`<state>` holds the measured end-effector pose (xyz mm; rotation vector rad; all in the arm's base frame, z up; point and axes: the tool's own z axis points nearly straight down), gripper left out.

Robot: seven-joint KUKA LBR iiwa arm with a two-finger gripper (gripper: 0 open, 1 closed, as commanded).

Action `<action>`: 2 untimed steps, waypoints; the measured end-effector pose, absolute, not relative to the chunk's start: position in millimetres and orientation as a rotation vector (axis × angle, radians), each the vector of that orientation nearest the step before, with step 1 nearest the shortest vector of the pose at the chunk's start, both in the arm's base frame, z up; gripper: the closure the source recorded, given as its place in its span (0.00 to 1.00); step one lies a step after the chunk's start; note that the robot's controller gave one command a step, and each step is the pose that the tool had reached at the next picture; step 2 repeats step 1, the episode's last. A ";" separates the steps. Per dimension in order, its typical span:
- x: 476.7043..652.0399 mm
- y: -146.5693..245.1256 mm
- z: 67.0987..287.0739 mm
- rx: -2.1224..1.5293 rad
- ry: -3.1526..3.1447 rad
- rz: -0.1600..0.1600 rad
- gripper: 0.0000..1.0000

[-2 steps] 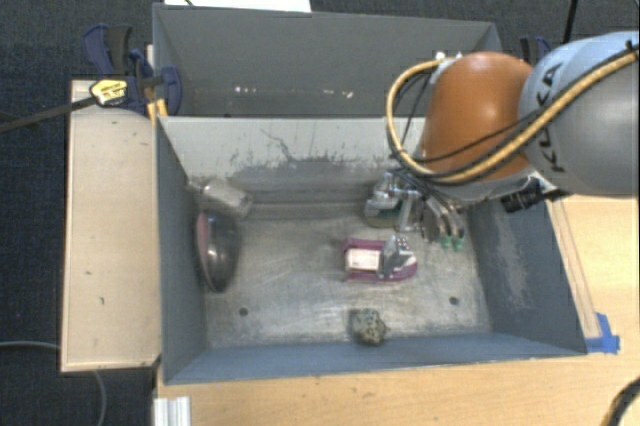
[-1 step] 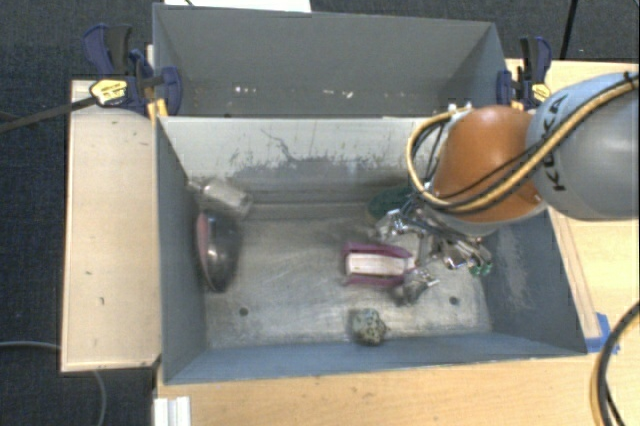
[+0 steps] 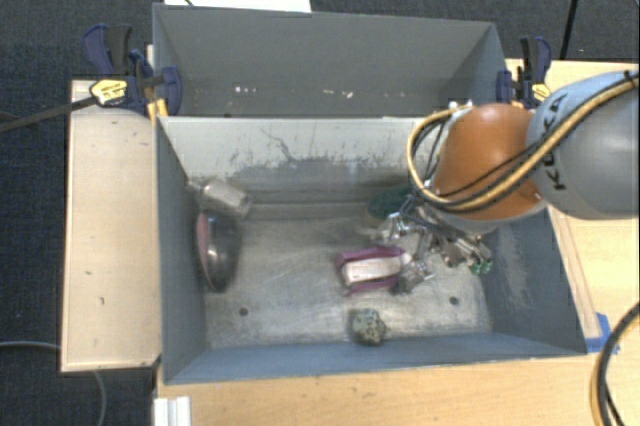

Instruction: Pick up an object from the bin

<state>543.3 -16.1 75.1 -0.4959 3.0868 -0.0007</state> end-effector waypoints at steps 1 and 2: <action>501.4 -51.5 244.9 -0.816 3.026 -0.006 1.00; 501.4 -51.5 244.9 -0.816 3.026 -0.006 1.00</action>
Offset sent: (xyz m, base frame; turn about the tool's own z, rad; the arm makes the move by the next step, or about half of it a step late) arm -0.0430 -0.0342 0.1657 -0.2105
